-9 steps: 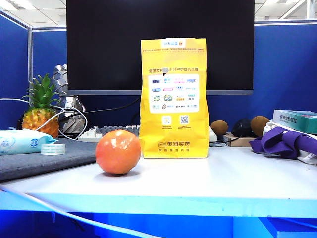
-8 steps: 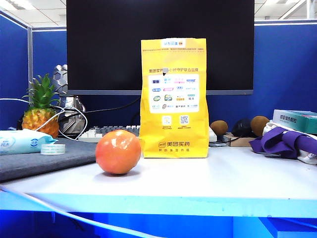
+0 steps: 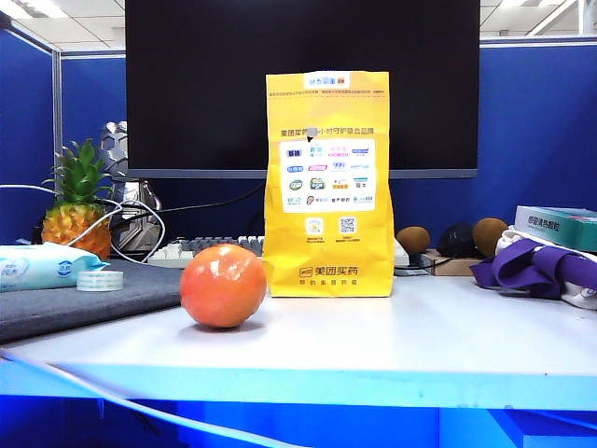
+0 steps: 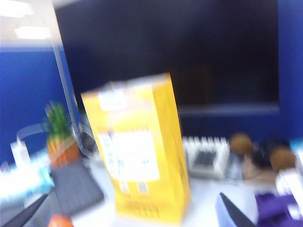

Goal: Pick up the orange and throw it into the yellow paper bag.

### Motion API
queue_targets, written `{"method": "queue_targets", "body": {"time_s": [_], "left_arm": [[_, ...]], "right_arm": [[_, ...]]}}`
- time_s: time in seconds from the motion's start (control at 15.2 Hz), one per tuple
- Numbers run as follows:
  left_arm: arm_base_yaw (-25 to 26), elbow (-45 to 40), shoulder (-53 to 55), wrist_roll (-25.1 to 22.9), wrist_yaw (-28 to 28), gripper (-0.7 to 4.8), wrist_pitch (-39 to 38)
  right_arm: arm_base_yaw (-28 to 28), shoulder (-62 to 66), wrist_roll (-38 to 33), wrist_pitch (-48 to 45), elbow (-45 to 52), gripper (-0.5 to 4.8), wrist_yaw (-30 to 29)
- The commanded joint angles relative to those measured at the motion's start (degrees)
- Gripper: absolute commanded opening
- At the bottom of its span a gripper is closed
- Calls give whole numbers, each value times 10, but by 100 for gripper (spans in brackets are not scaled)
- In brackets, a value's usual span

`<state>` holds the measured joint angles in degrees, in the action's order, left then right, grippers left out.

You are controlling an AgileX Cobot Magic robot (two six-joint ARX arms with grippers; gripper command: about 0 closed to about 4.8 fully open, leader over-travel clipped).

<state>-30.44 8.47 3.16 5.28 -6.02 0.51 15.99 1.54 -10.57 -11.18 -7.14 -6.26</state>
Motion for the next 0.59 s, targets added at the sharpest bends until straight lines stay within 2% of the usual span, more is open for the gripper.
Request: {"method": "queue_targets", "body": {"time_s": [0.07,0.2,0.39,0.46,0.59], "left_arm": [[0,37,68,-6,2,479,-2],[0,83,155,-31,3,479,-2],[0,183,336,-90,24,479,-21],[0,218,389,-95,47,479,-31],[0,298,488,-97,107,479,-78]], "right_arm": [[0,30,-21,-46,-3,479,-3],[0,68,-50,-57,-8,479,-5],[0,177,-51,-52,-70,479,-29],[0,217,-51,-41,-103,479,-42],[0,313,-49,22,-185,479,-105]]}}
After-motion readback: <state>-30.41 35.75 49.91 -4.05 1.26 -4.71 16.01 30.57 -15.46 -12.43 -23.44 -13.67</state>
